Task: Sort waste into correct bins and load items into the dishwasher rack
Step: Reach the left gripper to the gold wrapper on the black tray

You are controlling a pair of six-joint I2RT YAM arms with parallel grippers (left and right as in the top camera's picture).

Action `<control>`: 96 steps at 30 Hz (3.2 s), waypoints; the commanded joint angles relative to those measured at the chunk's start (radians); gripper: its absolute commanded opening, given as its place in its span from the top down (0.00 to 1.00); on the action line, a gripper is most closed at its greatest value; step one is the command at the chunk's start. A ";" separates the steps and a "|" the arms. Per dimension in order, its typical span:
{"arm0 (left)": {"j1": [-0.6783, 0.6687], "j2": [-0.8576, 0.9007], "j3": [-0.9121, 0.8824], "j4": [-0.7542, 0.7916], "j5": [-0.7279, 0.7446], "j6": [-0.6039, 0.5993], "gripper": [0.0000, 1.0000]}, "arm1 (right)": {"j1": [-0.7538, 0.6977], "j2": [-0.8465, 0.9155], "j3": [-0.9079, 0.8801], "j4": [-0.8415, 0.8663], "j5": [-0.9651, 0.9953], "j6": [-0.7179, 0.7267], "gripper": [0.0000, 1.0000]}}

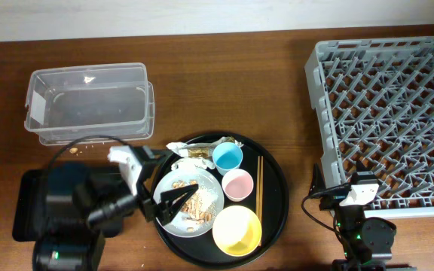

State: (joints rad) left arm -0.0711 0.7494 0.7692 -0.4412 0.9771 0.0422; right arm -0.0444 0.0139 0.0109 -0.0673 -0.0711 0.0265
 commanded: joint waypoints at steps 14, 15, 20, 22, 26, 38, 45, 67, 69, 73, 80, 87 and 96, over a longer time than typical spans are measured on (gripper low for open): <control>-0.223 0.394 0.257 -0.461 -0.690 0.011 0.01 | -0.002 -0.008 -0.005 -0.005 0.004 0.003 0.02; -0.231 0.406 0.264 -0.441 -0.674 0.011 0.01 | -0.002 -0.008 -0.005 -0.005 0.004 0.003 0.01; -0.234 0.434 0.264 -0.369 -0.659 0.011 0.01 | -0.002 -0.008 -0.005 -0.005 0.004 0.003 0.01; -0.234 0.436 0.264 -0.358 -0.660 0.011 0.01 | -0.002 -0.008 -0.005 -0.005 0.004 0.003 0.01; -0.234 0.436 0.264 -0.320 -0.664 0.012 0.01 | -0.002 -0.008 -0.005 -0.005 0.004 0.003 0.01; -0.239 0.704 0.263 -0.116 -0.911 0.169 0.11 | -0.002 -0.008 -0.005 -0.005 0.004 0.003 0.01; -0.285 0.828 0.263 -0.017 -1.023 0.233 0.18 | -0.002 -0.008 -0.005 -0.005 0.004 0.003 0.01; -0.309 0.962 0.263 -0.001 -0.928 0.293 0.22 | -0.002 -0.008 -0.005 -0.005 0.004 0.003 0.01; -0.309 0.974 0.263 -0.013 -0.927 0.293 0.22 | -0.002 -0.008 -0.005 -0.005 0.004 0.003 0.01; -0.309 1.006 0.263 -0.008 -0.928 0.294 0.22 | -0.002 -0.008 -0.005 -0.005 0.004 0.003 0.01; -0.315 1.009 0.263 0.039 -0.929 0.291 0.23 | -0.002 -0.008 -0.005 -0.005 0.004 0.003 0.01; -0.352 1.008 0.263 0.037 -0.929 0.288 0.38 | -0.002 -0.008 -0.005 -0.005 0.004 0.003 0.01; -0.370 1.008 0.263 0.037 -0.933 0.288 0.56 | -0.002 -0.008 -0.005 -0.005 0.004 0.003 0.01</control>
State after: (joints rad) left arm -0.4385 1.7527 1.0191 -0.4034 0.0307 0.3256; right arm -0.0444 0.0139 0.0109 -0.0673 -0.0711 0.0261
